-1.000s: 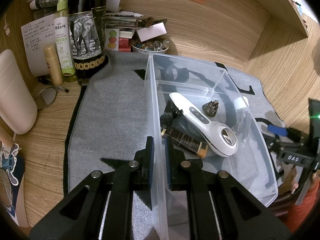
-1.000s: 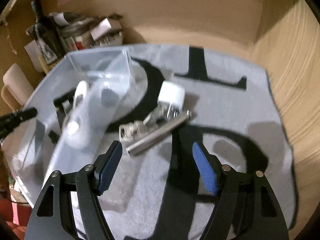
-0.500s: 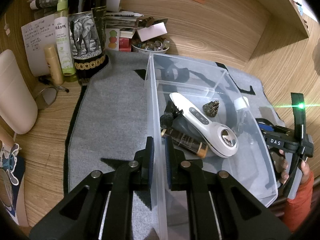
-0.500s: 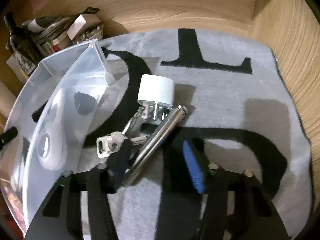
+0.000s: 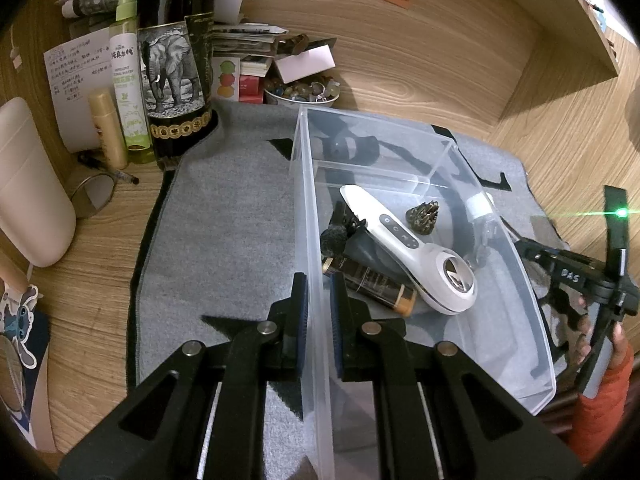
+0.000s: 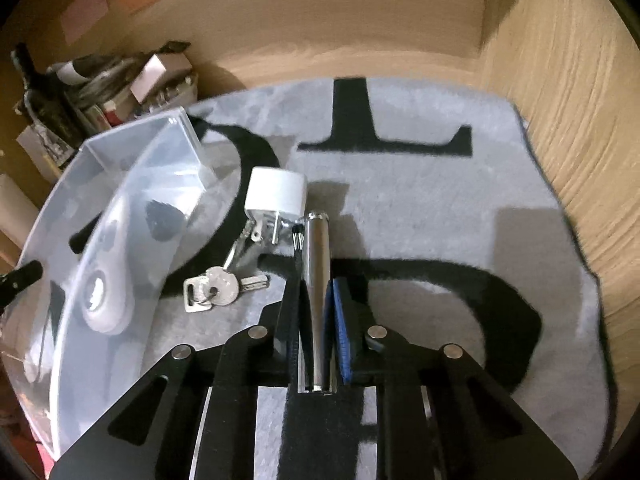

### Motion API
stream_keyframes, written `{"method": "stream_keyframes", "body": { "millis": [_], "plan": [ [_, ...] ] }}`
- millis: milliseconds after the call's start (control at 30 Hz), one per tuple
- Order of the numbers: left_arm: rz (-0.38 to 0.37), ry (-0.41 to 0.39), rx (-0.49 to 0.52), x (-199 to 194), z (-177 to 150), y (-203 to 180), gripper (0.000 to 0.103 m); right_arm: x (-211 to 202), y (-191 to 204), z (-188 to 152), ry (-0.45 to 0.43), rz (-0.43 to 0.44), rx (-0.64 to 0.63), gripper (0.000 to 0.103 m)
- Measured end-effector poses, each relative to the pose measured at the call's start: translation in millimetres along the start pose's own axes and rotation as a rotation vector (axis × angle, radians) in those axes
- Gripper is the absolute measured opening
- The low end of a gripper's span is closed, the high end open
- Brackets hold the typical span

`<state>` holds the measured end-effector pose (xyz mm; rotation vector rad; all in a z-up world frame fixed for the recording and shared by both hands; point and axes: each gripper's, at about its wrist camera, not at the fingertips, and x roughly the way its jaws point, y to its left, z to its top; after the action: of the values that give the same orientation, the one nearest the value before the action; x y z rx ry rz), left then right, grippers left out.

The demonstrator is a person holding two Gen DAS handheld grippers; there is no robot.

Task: Organize rigid objects
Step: 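Grasp the silver metal rod with the right tool and drop it in the box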

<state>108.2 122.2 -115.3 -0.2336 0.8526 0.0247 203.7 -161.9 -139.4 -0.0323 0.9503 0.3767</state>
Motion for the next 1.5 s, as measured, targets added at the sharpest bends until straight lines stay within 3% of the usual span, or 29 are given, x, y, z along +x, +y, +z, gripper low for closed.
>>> {"method": "stream_keyframes", "body": {
  "millis": [367,800,933,1033,1267,1500],
  "plan": [
    [0.008,-0.002,0.004,-1.8,-2.3,-1.4,0.01,-44.1,27.7,15.3,-0.138,0.01,-0.087,0.014],
    [0.01,-0.003,0.005,-3.5,-0.4,-2.4,0.01,-78.5,99.6,40.9,-0.27,0.146,-0.229,0.014],
    [0.011,-0.003,0.006,-3.5,-0.5,-3.1,0.01,-71.1,122.6,40.3,-0.253,0.189,-0.276,0.014],
    [0.011,-0.003,0.005,-3.7,-0.6,-2.8,0.01,-53.8,138.7,38.6,-0.188,0.244,-0.322,0.015],
    [0.012,0.0,0.013,-2.8,0.2,-4.0,0.01,-10.0,162.8,26.5,-0.049,0.25,-0.388,0.015],
    [0.012,0.0,0.011,-2.1,0.4,-4.3,0.01,-1.1,168.5,15.5,0.0,0.23,-0.451,0.015]
  ]
}}
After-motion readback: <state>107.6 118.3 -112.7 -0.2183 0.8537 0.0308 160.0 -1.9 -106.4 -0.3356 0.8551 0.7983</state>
